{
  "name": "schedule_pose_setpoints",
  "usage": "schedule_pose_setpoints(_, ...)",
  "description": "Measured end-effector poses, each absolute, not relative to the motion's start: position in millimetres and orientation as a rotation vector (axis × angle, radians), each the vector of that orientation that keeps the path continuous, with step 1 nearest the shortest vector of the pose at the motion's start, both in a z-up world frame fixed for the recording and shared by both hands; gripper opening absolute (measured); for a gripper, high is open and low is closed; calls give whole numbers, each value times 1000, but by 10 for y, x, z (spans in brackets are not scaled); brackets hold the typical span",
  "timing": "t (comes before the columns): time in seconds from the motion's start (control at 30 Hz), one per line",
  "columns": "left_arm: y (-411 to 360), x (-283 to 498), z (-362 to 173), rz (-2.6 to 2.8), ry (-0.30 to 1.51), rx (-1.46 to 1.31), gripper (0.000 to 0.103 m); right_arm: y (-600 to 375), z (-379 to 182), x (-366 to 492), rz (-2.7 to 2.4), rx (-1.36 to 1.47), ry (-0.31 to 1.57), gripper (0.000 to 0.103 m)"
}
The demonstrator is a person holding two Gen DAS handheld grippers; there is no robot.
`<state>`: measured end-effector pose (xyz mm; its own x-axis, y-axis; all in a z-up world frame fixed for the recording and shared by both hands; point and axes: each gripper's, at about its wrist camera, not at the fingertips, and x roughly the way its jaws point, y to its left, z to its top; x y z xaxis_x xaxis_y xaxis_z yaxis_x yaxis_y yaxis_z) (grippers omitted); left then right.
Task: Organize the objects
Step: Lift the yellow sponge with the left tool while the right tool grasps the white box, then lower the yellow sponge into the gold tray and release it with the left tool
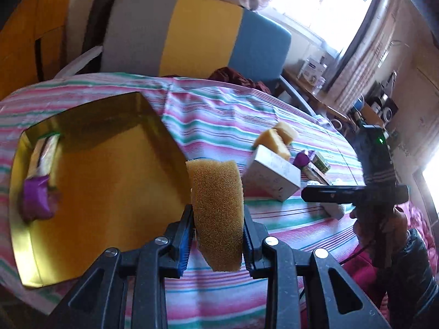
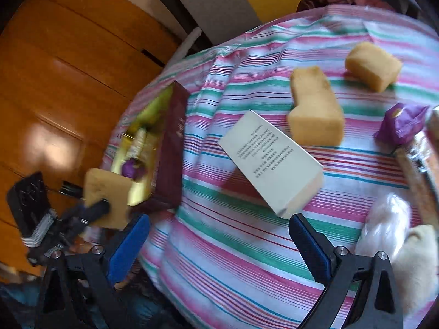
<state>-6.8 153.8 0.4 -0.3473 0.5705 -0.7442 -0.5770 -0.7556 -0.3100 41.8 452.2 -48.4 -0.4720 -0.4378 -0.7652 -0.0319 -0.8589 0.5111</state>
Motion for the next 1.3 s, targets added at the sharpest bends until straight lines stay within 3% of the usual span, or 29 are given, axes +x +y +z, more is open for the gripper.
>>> schedule_pose_setpoints(0.23, 1192, -85, -125, 2172, -53, -1213, 30, 4364, -297, 311, -2649, 1524, -307, 93)
schedule_pose_setpoints(0.57, 842, -97, -185, 2211, -127, -1236, 30, 4263, -515, -288, -2600, 1726, -57, 91)
schedule_pose_setpoints(0.77, 758, -125, -246, 2217, -149, -1262, 30, 4187, -622, -451, -2580, 1752, -32, 91)
schedule_pose_setpoints(0.83, 755, -126, -256, 2214, -152, -1264, 30, 4135, -674, -459, -2580, 1773, -33, 77)
schedule_pose_setpoints(0.87, 757, -121, -256, 2213, -152, -1263, 30, 4094, -714, -452, -2566, 1799, -32, 51)
schedule_pose_setpoints(0.97, 764, -116, -249, 2216, -144, -1256, 30, 3947, -755, -340, -2575, 1760, 13, 50)
schedule_pose_setpoints(1.3, 825, -75, -288, 2245, -109, -1271, 30, 3961, -906, 9, -2597, 1670, -135, 50)
